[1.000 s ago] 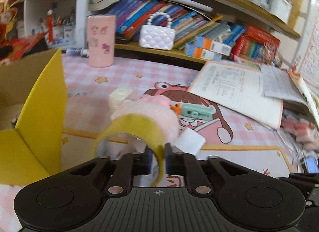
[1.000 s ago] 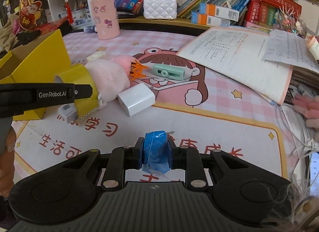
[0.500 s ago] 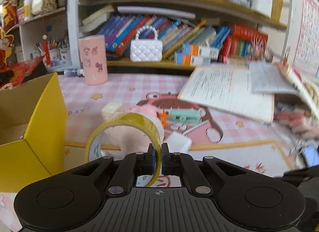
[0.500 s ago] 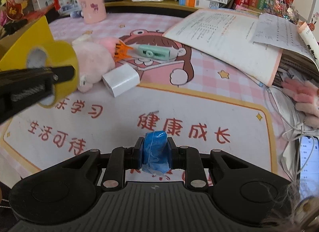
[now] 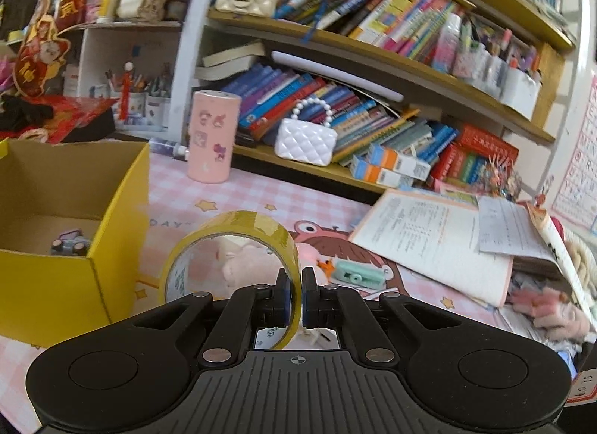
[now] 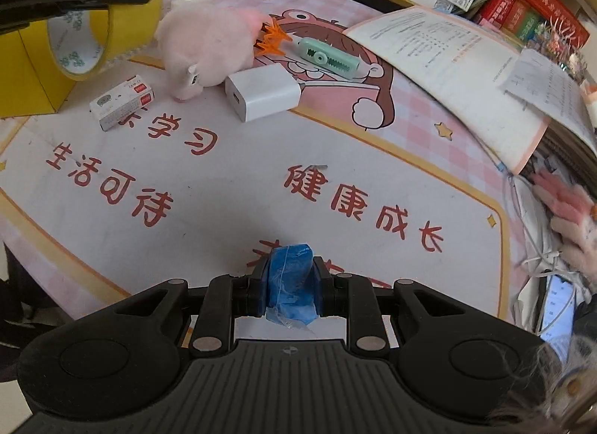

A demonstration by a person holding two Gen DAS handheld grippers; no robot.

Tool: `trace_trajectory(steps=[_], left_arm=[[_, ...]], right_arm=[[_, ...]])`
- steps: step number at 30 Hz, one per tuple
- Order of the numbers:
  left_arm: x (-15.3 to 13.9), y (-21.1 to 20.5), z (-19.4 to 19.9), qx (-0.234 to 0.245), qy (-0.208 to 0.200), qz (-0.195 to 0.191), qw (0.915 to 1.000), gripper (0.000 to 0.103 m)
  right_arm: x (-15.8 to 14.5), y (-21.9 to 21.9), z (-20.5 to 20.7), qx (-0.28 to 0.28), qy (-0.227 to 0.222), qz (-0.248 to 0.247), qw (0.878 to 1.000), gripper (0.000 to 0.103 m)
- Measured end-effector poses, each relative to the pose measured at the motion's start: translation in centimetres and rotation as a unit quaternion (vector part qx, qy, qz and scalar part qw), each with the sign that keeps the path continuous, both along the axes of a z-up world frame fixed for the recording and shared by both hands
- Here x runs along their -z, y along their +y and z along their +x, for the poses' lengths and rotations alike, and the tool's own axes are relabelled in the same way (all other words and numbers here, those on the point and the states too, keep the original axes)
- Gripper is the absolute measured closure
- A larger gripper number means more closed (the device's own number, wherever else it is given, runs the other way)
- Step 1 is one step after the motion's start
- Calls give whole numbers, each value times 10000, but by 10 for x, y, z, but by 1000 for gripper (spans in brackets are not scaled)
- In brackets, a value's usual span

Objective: Organize objects
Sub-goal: 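Carry the blue item in the right tool while the left tool carries the tape roll over the box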

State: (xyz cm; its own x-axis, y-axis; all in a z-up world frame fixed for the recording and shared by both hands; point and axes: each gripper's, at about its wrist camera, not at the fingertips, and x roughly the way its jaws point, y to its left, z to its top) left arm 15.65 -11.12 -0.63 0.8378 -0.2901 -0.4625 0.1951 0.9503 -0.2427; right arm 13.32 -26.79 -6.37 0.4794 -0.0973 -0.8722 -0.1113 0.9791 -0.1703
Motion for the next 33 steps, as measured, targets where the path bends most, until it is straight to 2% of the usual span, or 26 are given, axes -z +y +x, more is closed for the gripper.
trace_trajectory(steps=[10, 18, 27, 33], left_arm=[[-4, 12, -2, 47, -212, -7, 9998, 99], [-17, 17, -1, 177, -365, -178, 9990, 99], [-23, 28, 6, 138, -347, -344, 9987, 99], [-27, 33, 11, 195, -194, -253, 9993, 99]], right_arm=[[2, 10, 1, 234, -33, -255, 9994, 82], [-6, 15, 0, 411, -131, -408, 9982, 83], [-12, 18, 9, 735, -204, -198, 9969, 83], [-19, 18, 12, 915, -385, 105, 9950, 83]])
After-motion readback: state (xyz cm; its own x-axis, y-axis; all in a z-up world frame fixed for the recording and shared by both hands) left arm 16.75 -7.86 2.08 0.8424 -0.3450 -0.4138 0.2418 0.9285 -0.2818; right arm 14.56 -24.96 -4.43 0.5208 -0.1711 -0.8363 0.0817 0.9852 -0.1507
